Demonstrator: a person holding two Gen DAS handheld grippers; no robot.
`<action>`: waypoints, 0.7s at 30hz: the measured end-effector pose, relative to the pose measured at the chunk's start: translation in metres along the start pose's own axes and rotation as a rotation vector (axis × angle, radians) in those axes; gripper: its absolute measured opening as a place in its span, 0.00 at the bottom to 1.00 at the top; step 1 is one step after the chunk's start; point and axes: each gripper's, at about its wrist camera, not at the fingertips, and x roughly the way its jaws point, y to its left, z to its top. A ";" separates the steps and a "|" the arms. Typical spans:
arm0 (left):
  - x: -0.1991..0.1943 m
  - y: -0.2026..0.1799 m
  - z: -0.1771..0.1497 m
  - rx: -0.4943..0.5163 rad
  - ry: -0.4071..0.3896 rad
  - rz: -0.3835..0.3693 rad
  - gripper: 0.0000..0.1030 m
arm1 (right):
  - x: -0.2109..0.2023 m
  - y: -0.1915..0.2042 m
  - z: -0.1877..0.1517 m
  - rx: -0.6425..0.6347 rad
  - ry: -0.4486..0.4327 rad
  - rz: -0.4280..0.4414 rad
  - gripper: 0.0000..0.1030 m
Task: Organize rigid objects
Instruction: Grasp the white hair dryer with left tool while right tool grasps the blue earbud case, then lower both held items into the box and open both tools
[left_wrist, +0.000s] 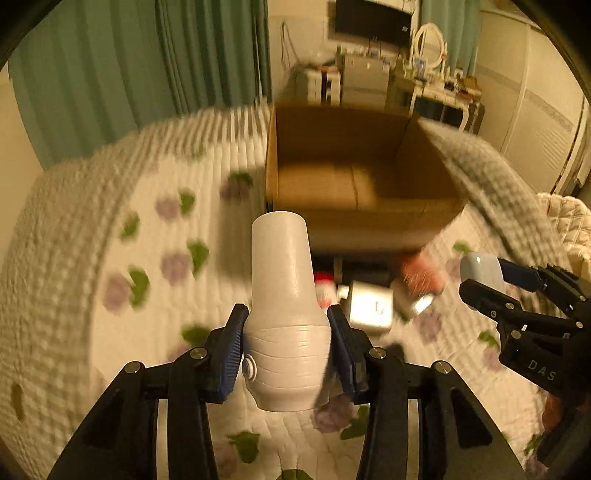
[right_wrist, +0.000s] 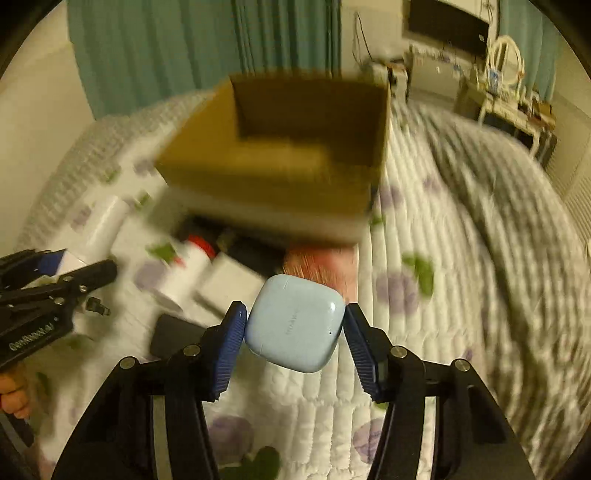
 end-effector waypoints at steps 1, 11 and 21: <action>-0.008 0.000 0.009 -0.002 -0.020 -0.001 0.43 | -0.014 0.004 0.014 -0.014 -0.033 0.003 0.53; -0.005 0.003 0.091 -0.002 -0.113 -0.014 0.43 | -0.040 0.018 0.115 -0.086 -0.177 0.054 0.53; 0.081 -0.016 0.115 0.072 -0.037 -0.014 0.43 | 0.059 -0.001 0.154 -0.116 -0.099 -0.002 0.53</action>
